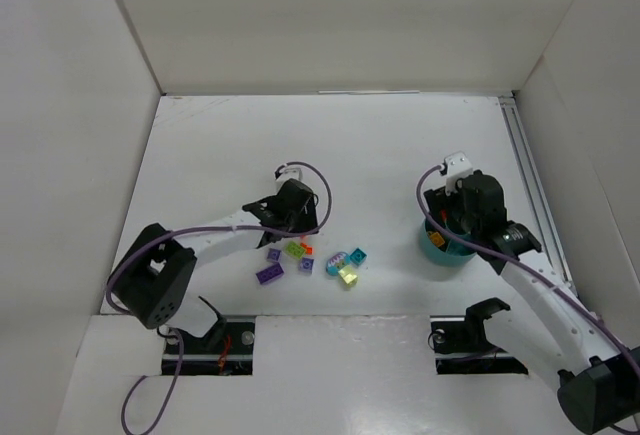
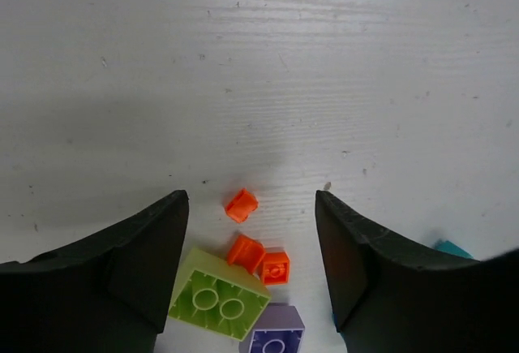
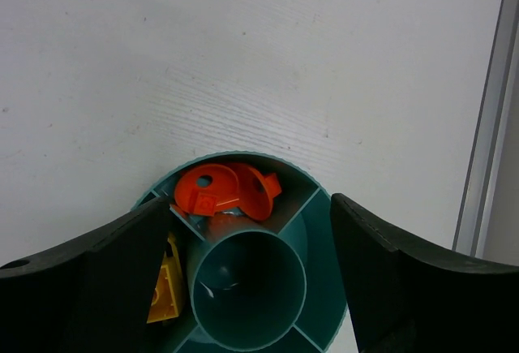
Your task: Sort the legos into containers by color
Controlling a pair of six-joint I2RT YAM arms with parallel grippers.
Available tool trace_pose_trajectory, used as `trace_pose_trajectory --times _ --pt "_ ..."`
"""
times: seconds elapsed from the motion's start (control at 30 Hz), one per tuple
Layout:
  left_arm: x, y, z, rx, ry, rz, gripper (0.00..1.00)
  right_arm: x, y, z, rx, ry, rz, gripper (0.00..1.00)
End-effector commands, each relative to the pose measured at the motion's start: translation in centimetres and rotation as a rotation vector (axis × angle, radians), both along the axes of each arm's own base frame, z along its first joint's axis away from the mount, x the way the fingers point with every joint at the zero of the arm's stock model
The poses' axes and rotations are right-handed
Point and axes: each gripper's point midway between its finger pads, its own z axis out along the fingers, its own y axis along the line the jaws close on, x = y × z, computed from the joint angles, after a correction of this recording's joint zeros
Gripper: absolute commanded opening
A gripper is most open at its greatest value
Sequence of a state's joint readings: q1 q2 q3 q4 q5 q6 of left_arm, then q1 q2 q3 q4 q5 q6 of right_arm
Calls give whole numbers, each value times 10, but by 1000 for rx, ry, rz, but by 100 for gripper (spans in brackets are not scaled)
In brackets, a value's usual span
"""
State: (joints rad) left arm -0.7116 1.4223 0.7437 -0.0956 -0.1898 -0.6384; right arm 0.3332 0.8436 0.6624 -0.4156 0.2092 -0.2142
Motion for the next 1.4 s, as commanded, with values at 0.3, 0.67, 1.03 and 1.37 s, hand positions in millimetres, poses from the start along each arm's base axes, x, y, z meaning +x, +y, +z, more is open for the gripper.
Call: trace_pose_trajectory --times 0.3,0.67,1.03,1.37 --pt "-8 1 -15 102 72 8 46 8 -10 39 -16 -109 -36 86" --pt "-17 5 -28 137 114 5 33 8 -16 40 -33 -112 -57 86" --pt "-25 4 -37 215 127 9 22 7 -18 38 -41 -105 -64 87" --pt "-28 -2 -30 226 122 8 8 6 -20 41 -42 -115 -72 87"
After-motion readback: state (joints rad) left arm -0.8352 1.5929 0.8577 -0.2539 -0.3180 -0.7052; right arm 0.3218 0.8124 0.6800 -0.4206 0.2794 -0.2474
